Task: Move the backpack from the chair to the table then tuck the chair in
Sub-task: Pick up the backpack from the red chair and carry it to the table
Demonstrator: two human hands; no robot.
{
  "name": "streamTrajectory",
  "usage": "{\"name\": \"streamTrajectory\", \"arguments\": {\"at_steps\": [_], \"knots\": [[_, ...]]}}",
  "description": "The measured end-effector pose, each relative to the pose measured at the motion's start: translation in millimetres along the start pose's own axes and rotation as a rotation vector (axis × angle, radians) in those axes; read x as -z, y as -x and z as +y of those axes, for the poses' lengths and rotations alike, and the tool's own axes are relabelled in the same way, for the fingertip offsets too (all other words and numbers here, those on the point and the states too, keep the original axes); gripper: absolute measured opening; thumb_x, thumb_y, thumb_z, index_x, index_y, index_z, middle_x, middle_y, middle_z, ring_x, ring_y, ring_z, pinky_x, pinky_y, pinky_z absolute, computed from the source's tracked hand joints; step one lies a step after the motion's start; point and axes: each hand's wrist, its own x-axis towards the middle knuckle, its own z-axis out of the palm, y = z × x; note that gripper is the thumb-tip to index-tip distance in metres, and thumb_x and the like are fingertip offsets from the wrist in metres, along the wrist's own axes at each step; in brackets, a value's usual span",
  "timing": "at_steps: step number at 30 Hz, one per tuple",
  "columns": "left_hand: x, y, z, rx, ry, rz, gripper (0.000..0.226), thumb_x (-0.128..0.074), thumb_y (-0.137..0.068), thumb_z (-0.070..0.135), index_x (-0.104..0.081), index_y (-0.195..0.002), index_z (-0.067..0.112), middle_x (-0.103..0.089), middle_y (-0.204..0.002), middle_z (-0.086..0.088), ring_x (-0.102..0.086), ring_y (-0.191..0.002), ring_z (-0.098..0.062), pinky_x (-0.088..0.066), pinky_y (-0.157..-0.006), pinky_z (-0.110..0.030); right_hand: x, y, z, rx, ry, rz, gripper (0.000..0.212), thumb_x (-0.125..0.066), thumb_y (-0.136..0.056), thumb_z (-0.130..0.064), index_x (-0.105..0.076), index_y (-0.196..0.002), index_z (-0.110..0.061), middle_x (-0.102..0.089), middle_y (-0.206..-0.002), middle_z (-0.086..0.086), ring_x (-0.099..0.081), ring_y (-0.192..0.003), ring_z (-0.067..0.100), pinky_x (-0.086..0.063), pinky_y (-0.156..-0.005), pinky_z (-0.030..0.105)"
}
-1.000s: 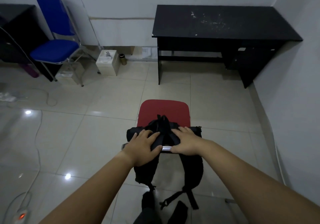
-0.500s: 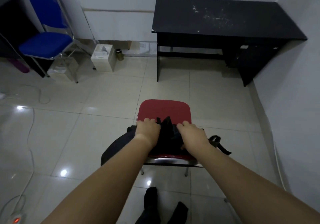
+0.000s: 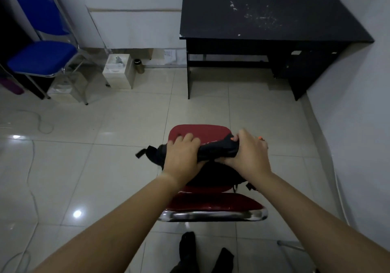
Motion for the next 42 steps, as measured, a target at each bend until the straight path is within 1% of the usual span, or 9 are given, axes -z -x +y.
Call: {"name": "streamTrajectory", "arguments": {"at_steps": [5,12,15,18,22,26,29,37,42], "knots": [[-35.1,64.8,-4.2,-0.032,0.15,-0.423,0.068,-0.027,-0.08,0.08,-0.065,-0.105,0.029,-0.058,-0.097,0.004,-0.056,-0.098,-0.019,-0.039,-0.094,-0.041,4.9,22.6,13.6,-0.204,-0.132,-0.834,0.091,-0.039,-0.061,-0.096,-0.062,-0.099,-0.016,-0.064,-0.09,-0.006,-0.059,-0.081,0.015,-0.044,-0.077,0.032],[-27.3,40.9,-7.4,-0.14,0.215,-0.566,0.065,-0.021,-0.097,0.062,-0.069,-0.085,0.019,-0.06,-0.092,-0.001,-0.059,-0.083,-0.021,-0.046,-0.081,-0.038,-58.1,-28.6,30.2,-0.3,-0.037,-0.463,0.046,-0.06,-0.081,-0.057,-0.057,-0.111,-0.022,-0.063,-0.114,0.004,-0.059,-0.104,0.026,-0.05,-0.089,0.042],[-13.4,20.6,-8.8,-0.077,0.343,-0.773,0.074,-0.02,-0.091,0.073,-0.065,-0.078,0.017,-0.064,-0.081,-0.001,-0.06,-0.074,-0.016,-0.047,-0.074,-0.034,-108.3,-25.3,58.6,-0.497,0.118,-0.74,0.1,-0.056,-0.056,-0.084,-0.043,-0.138,-0.027,-0.049,-0.141,0.009,-0.048,-0.126,0.035,-0.041,-0.104,0.049],[-17.2,-18.1,-20.5,0.159,0.641,-0.891,0.076,-0.015,-0.09,0.074,-0.066,-0.099,0.019,-0.071,-0.094,-0.004,-0.067,-0.085,-0.019,-0.051,-0.089,-0.037,-172.3,-17.2,105.7,-0.572,0.093,-1.016,0.139,-0.047,-0.027,-0.098,-0.037,-0.147,-0.03,-0.041,-0.153,0.007,-0.044,-0.133,0.033,-0.036,-0.109,0.051],[-74.8,-32.5,-33.0,0.178,0.21,-0.643,0.061,-0.029,-0.092,0.067,-0.058,-0.121,0.023,-0.061,-0.126,-0.009,-0.057,-0.117,-0.03,-0.044,-0.1,-0.046,-138.2,-12.9,82.0,-0.524,0.272,-0.979,0.119,-0.042,-0.049,-0.088,-0.027,-0.151,-0.029,-0.033,-0.156,0.01,-0.036,-0.138,0.035,-0.034,-0.11,0.051],[-120.5,-6.3,-31.6,0.183,0.121,-1.017,0.075,-0.032,-0.086,0.074,-0.036,-0.148,0.032,-0.028,-0.159,-0.007,-0.024,-0.146,-0.032,-0.017,-0.116,-0.058,-131.3,-8.8,80.5,-0.522,0.3,-1.015,0.105,-0.039,-0.065,-0.08,-0.023,-0.153,-0.026,-0.029,-0.159,0.011,-0.034,-0.14,0.035,-0.033,-0.111,0.051],[-121.7,-10.6,-34.1,0.189,0.204,-1.187,0.076,-0.031,-0.09,0.072,-0.023,-0.154,0.03,-0.013,-0.164,-0.009,-0.014,-0.15,-0.03,-0.01,-0.121,-0.047,-136.7,-8.9,84.1,-0.511,0.283,-1.053,0.105,-0.039,-0.064,-0.079,-0.026,-0.153,-0.026,-0.03,-0.158,0.01,-0.035,-0.14,0.034,-0.033,-0.111,0.052],[-125.6,-11.7,-38.8,0.128,0.246,-0.969,0.027,-0.05,-0.096,0.034,-0.063,-0.116,0.023,-0.061,-0.13,-0.003,-0.056,-0.119,-0.025,-0.044,-0.103,-0.04,-123.3,-5.1,79.2,-0.275,0.286,-0.813,0.05,-0.054,-0.092,-0.042,-0.047,-0.138,-0.025,-0.054,-0.132,0.012,-0.054,-0.117,0.03,-0.047,-0.089,0.037],[-109.5,-11.3,-32.2,0.061,0.178,-0.517,0.015,-0.042,-0.098,0.026,-0.055,-0.101,0.019,-0.066,-0.106,-0.005,-0.062,-0.098,-0.029,-0.047,-0.081,-0.039,-103.4,-9.5,72.7,-0.106,0.223,-0.573,0.036,-0.052,-0.096,-0.034,-0.051,-0.131,-0.024,-0.06,-0.115,0.01,-0.06,-0.1,0.029,-0.05,-0.077,0.036]]}}
